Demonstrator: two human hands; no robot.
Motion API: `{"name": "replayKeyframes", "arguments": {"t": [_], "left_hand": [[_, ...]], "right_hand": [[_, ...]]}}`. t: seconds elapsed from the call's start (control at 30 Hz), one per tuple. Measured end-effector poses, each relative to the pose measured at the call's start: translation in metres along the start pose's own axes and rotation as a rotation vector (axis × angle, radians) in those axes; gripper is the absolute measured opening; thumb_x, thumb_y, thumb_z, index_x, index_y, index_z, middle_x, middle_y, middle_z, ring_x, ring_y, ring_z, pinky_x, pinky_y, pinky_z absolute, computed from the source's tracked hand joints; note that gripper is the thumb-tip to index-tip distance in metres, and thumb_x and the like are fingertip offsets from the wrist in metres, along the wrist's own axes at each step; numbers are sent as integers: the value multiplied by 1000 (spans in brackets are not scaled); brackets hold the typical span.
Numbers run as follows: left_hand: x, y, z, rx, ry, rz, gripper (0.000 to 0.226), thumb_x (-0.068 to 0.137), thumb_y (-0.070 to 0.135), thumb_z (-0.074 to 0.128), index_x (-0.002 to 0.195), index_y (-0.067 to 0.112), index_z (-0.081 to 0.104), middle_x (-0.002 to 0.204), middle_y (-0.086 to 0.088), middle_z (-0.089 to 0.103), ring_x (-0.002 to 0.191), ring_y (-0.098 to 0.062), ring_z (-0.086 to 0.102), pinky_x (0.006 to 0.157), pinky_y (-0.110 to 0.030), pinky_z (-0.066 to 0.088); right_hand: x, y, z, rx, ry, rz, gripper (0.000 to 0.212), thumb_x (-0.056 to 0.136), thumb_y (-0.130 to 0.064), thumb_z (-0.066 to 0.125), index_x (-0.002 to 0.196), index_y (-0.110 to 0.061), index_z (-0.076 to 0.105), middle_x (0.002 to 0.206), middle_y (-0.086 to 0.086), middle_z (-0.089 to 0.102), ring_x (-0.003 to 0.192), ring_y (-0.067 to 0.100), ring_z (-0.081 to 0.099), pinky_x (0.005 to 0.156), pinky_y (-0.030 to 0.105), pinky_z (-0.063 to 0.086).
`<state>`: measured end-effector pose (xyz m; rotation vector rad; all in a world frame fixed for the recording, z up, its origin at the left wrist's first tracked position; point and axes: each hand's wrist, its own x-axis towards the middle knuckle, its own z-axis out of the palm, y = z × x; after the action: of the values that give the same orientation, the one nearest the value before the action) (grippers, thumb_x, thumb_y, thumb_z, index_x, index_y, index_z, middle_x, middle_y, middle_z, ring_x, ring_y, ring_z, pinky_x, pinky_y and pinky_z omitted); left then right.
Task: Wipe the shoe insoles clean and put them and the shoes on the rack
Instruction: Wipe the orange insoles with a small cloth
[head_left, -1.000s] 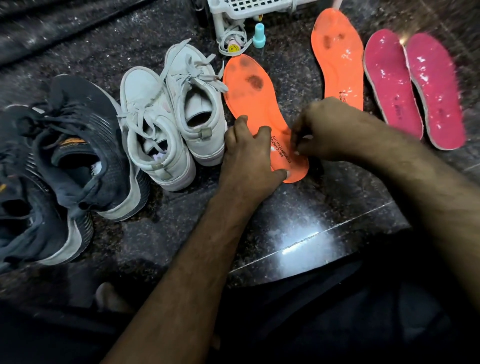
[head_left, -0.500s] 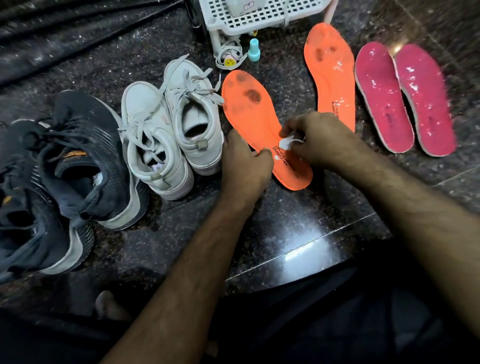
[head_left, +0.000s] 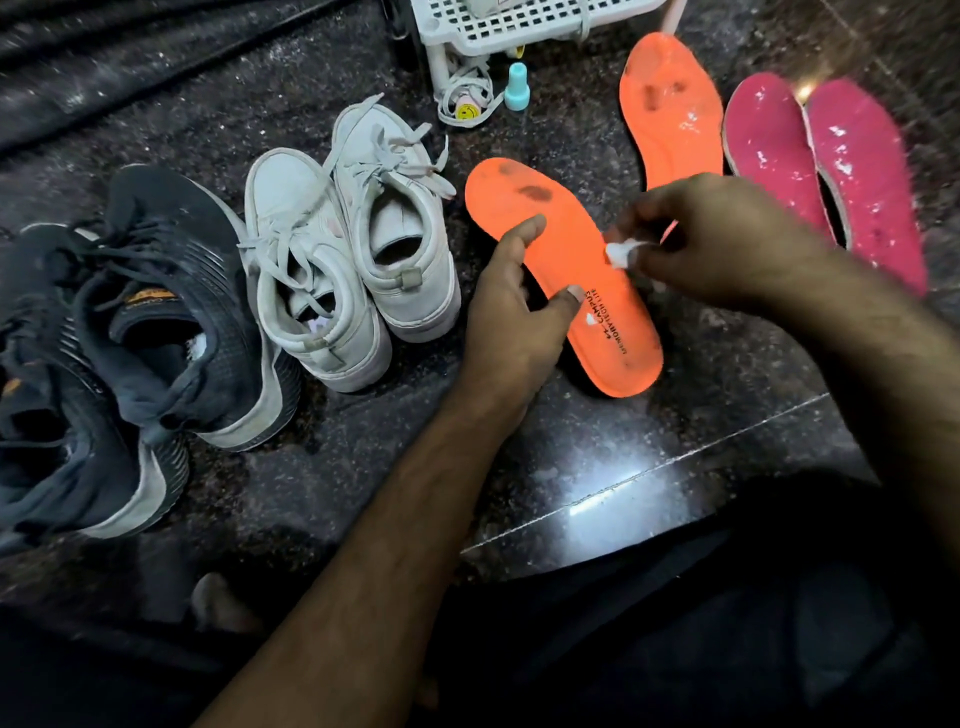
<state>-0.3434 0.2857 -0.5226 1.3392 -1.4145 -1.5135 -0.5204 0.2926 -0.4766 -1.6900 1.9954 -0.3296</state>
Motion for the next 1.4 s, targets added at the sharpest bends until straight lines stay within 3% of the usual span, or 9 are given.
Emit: {"name": "replayKeyframes", "arguments": {"t": [0.13,0.3,0.43,0.57,0.77,0.93,1.1,1.27,1.4], "left_hand": [[6,12,-7,-141,-45,-13,69,82,-8,73,144,7,47,127,-14,67,114,-19,66,107,-40,49],[10,19,-10,-328,-53,-61,61,82,-4,71,138,9,51,122,-17,69,99,-15,66,94,-36,56],[12,16,-10,-407,-103,-112,47,98,-3,55,141,12,48,125,-13,66,101,-16,64,103,-45,51],[10,17,-10,-323,-54,-82,42,100,0,52,132,26,54,138,-14,58,101,-18,61,105,-51,49],[12,24,-15,-353,-122,-24,44,96,7,58,135,26,55,138,-8,61,129,-30,57,110,-54,44],[9,44,-23,-472,-207,2,34,106,5,42,138,8,52,114,-11,69,99,-19,65,94,-36,54],[6,47,-24,-477,-255,-22,39,104,-1,42,140,9,51,117,-12,68,102,-20,64,96,-35,53],[3,47,-21,-381,-192,6,42,106,5,43,145,21,47,99,8,72,83,-12,62,75,-35,55],[1,48,-20,-374,-157,-21,43,107,8,42,145,25,48,118,7,72,95,-14,65,83,-43,57]], "right_hand": [[-2,-5,1,162,200,-2,14,89,-19,63,97,-29,69,86,-8,70,77,19,68,77,40,57],[-4,-11,8,380,241,12,11,88,-24,62,94,-30,68,84,-10,68,68,14,65,74,39,58],[-7,-19,9,187,320,-111,17,90,-20,60,101,-28,70,94,-6,64,74,11,63,73,29,50],[-15,-24,-8,71,449,-199,22,90,-19,60,111,-22,68,101,3,60,83,19,62,78,36,51],[-28,-29,0,-37,241,-408,23,90,-14,65,112,-20,68,95,2,59,77,7,50,73,23,43],[-23,-31,-12,-3,323,-440,20,93,-22,65,112,-20,69,96,0,60,78,4,49,73,17,37],[-25,-30,-11,35,352,-400,18,89,-17,67,107,-19,70,93,-12,57,81,-4,46,74,-1,31],[-26,-32,-17,99,432,-360,19,90,-18,65,107,-22,72,94,-2,63,80,7,56,77,22,44],[-28,-37,-13,24,350,-414,20,89,-16,64,108,-19,70,97,1,63,83,10,56,77,26,45]]}}
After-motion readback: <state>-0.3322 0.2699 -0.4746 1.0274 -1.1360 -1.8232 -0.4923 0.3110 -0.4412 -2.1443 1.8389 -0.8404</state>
